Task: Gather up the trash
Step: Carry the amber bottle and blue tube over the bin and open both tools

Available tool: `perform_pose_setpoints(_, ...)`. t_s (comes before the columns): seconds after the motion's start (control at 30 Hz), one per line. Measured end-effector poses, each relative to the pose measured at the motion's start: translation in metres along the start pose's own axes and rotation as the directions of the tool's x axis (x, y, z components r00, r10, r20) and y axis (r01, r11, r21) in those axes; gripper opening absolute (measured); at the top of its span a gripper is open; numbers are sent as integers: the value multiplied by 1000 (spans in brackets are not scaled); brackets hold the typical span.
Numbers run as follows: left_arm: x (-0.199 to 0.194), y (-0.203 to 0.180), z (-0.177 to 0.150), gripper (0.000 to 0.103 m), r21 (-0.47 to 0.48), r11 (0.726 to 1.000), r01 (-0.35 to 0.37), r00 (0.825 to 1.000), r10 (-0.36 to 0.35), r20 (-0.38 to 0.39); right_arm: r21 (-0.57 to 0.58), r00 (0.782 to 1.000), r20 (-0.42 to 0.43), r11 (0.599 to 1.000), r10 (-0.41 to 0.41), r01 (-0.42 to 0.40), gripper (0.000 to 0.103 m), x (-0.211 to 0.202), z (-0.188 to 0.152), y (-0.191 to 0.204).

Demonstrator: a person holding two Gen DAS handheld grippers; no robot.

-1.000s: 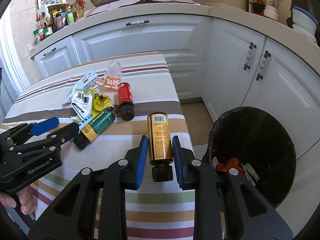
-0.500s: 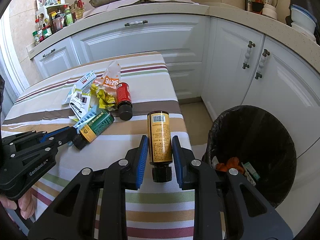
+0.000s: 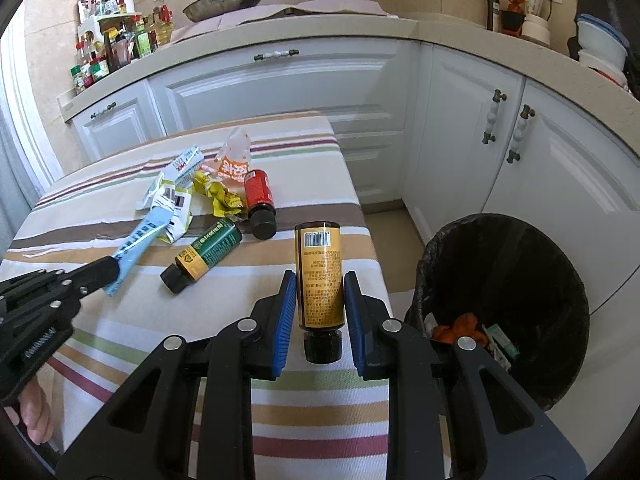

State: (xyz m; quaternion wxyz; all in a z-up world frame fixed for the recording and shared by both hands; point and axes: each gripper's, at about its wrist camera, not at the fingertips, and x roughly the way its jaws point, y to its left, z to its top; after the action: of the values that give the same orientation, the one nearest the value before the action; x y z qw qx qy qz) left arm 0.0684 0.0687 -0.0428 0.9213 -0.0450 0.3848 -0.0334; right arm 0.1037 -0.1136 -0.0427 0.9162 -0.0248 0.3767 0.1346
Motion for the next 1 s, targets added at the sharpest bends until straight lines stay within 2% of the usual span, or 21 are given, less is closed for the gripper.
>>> perform_pose_setpoints(0.2,-23,-2,6,3,5,1000,-31,996,31,81,5,998,53,1000,-31,31,24,-22,2,-4)
perform_pose_setpoints(0.5,-46,-23,20,3,19,1000,-3,986,0,168,42,986,140,995,-94,89,24,-61,6,-22)
perform_pose_setpoints(1.0,-56,-97,36,3,117,987,112,954,-139,266,148,933,254,963,-255,223,24,-118,-2,-82)
